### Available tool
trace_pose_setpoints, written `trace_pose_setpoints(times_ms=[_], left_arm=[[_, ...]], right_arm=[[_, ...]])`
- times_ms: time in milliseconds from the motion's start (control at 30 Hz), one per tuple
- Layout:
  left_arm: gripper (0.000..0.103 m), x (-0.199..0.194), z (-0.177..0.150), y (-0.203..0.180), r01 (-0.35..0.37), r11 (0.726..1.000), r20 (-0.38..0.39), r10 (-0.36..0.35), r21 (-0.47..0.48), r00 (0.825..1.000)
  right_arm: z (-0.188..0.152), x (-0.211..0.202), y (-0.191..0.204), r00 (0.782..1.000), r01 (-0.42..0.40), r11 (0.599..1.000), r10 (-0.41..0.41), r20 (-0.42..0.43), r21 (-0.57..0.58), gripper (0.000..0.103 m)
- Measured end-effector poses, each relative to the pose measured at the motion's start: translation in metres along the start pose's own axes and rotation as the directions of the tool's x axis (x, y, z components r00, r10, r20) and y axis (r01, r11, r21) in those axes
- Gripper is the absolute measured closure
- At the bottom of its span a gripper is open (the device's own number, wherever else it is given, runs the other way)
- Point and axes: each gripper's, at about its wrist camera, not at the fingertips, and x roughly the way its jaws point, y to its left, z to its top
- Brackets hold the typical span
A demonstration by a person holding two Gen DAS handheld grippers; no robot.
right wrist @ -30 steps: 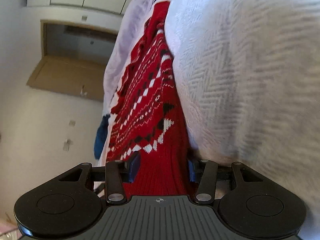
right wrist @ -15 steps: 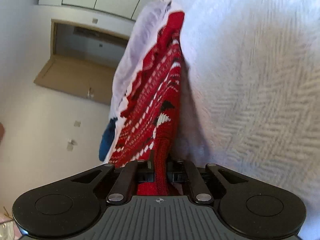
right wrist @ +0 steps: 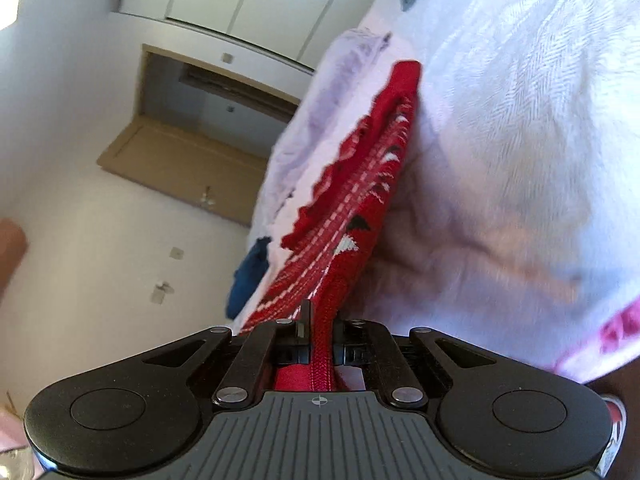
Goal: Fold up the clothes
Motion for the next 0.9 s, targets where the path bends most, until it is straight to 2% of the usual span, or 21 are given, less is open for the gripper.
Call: trace_pose_setpoints(times_ms=[267, 400, 567, 700, 800, 900], left_arm=[[0.099, -0.081, -0.056, -0.01, 0.011, 0.998, 0.002, -0.01, -0.056, 1.0], [0.099, -0.087, -0.058, -0.008, 0.001, 0.997, -0.014, -0.002, -0.078, 1.0], [0.099, -0.068, -0.024, -0.008, 0.044, 0.992, -0.006, -0.045, -0.115, 0.999], [0.099, -0.031, 0.03, -0.007, 0.052, 0.991, -0.021, -0.055, -0.121, 0.998], [0.099, 0.016, 0.08, 0.001, 0.075, 0.985, -0.037, -0.082, -0.158, 0.996], [0.098, 0.079, 0.132, 0.01, 0.055, 0.985, -0.051, -0.064, -0.164, 0.997]], right_arm=[[-0.093, -0.053, 0.017, 0.999, -0.029, 0.997, 0.026, 0.032, 0.069, 0.1], [-0.107, -0.062, 0.019, 1.0, -0.007, 0.995, 0.005, 0.018, 0.102, 0.1], [-0.073, -0.057, 0.034, 1.0, -0.031, 0.997, 0.031, 0.004, 0.065, 0.1], [-0.018, -0.027, 0.051, 0.999, -0.041, 0.998, 0.041, -0.013, 0.037, 0.1], [0.038, 0.007, 0.056, 0.999, -0.036, 0.999, 0.037, -0.029, 0.034, 0.1], [0.097, 0.049, 0.051, 1.0, -0.015, 0.999, 0.016, -0.017, 0.038, 0.1]])
